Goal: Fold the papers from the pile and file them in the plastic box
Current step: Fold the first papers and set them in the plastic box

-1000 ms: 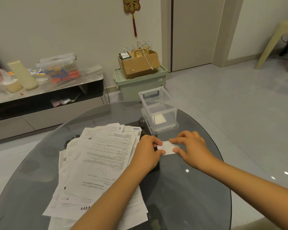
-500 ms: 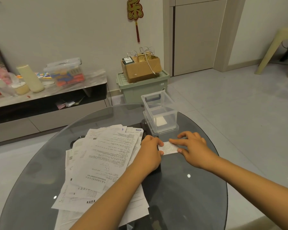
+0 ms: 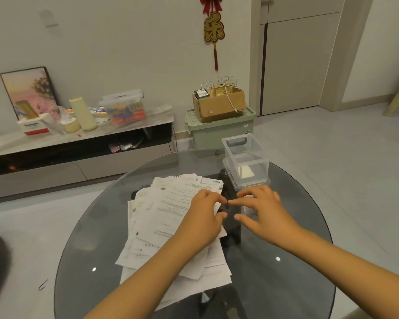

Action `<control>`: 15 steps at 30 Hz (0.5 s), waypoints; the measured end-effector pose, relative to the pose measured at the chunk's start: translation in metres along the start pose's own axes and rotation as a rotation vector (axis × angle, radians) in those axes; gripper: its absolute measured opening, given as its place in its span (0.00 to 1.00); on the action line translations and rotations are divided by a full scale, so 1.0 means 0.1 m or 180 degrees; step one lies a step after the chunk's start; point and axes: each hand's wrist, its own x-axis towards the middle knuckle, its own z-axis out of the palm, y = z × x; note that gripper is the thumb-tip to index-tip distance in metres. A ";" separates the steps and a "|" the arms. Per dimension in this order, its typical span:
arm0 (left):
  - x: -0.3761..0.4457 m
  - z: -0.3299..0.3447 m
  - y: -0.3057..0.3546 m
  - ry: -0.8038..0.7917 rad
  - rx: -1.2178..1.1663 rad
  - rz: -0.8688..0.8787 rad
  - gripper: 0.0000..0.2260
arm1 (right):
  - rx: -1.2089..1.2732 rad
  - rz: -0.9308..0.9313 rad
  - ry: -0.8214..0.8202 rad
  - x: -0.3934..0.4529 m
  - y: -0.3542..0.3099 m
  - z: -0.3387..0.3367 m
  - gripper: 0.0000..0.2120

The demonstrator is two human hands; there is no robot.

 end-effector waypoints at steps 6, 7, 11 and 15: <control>-0.28 -0.28 -0.29 -0.0023 0.0670 -0.0181 0.12 | -0.0028 -0.0212 -0.0319 0.04 -0.24 0.19 0.17; -0.31 -0.31 -0.34 -0.0059 0.0793 -0.0248 0.12 | -0.0032 -0.0237 -0.0376 0.05 -0.27 0.23 0.18; -0.39 -0.39 -0.51 -0.0548 0.1075 -0.0512 0.19 | 0.0016 -0.0315 -0.0554 0.12 -0.38 0.34 0.19; -0.44 -0.44 -0.61 -0.1074 0.1095 -0.0425 0.25 | 0.0053 -0.0457 -0.0737 0.15 -0.43 0.43 0.20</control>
